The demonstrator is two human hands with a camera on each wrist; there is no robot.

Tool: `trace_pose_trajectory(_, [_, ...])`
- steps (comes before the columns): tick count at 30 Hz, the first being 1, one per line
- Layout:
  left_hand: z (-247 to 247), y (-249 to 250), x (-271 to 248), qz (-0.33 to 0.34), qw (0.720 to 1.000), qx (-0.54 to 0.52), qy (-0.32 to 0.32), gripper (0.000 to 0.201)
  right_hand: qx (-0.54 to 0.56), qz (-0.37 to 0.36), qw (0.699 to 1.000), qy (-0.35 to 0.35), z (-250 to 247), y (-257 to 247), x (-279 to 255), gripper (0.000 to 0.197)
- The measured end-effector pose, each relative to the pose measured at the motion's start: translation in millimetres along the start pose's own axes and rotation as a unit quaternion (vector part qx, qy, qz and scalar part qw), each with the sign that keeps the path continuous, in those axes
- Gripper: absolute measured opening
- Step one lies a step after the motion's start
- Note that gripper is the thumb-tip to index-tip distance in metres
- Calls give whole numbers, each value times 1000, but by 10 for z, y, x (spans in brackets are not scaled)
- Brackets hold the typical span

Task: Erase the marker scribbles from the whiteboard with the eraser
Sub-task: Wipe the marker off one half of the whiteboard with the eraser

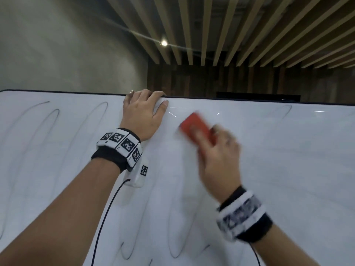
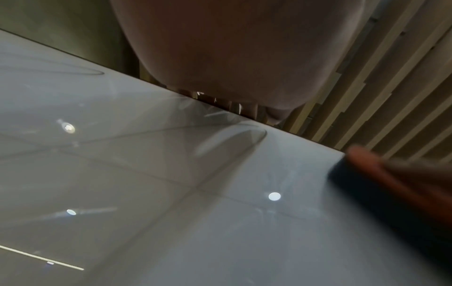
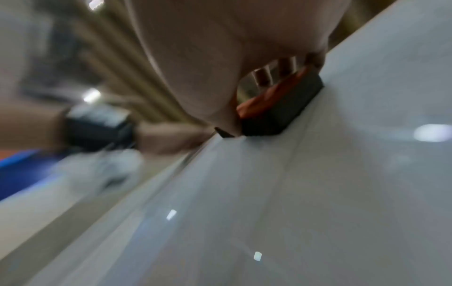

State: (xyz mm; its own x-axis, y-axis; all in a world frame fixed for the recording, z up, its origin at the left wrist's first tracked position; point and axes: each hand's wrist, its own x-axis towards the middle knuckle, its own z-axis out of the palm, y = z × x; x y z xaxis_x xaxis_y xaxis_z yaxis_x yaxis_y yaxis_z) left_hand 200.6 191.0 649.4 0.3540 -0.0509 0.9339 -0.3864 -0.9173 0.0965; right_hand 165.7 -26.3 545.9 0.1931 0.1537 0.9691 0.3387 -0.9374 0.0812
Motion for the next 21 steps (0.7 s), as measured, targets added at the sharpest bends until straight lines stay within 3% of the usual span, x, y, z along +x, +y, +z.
trace_pose_trajectory(2, [-5, -8, 10, 3, 1000, 6, -10, 45, -19, -127, 987, -93, 139, -217, -553, 66])
trace_pose_trajectory(4, [-8, -23, 12, 6, 1000, 10, -18, 41, -10, -178, 973, -148, 84, -159, -695, 67])
trace_pose_trajectory(6, [-6, -31, 11, 8, 1000, 11, -16, 42, 5, -144, 982, -120, -34, 50, -382, 61])
trace_pose_trajectory(10, [-5, -7, 6, 7, 1000, 12, -8, 42, 10, 37, 999, 4, -354, 570, 531, 60])
trace_pose_trajectory(12, [4, 27, -6, -2, 1000, 13, -2, 40, 4, 94, 995, 33, -310, 491, 494, 63])
trace_pose_trajectory(14, [19, 52, 4, -11, 1000, 10, 6, 37, 4, 45, 999, 7, -124, 170, 84, 62])
trace_pose_trajectory(16, [10, 64, 35, -20, 1000, -1, 2, 36, -1, -67, 996, -59, 49, -129, -412, 62])
trace_pose_trajectory(18, [-16, 105, 75, -39, 999, -12, -10, 37, 9, -128, 985, -118, 52, -116, -580, 62])
trace_pose_trajectory(21, [-31, 307, 127, -64, 998, -21, -14, 38, 32, -77, 994, -76, -214, 346, -170, 58])
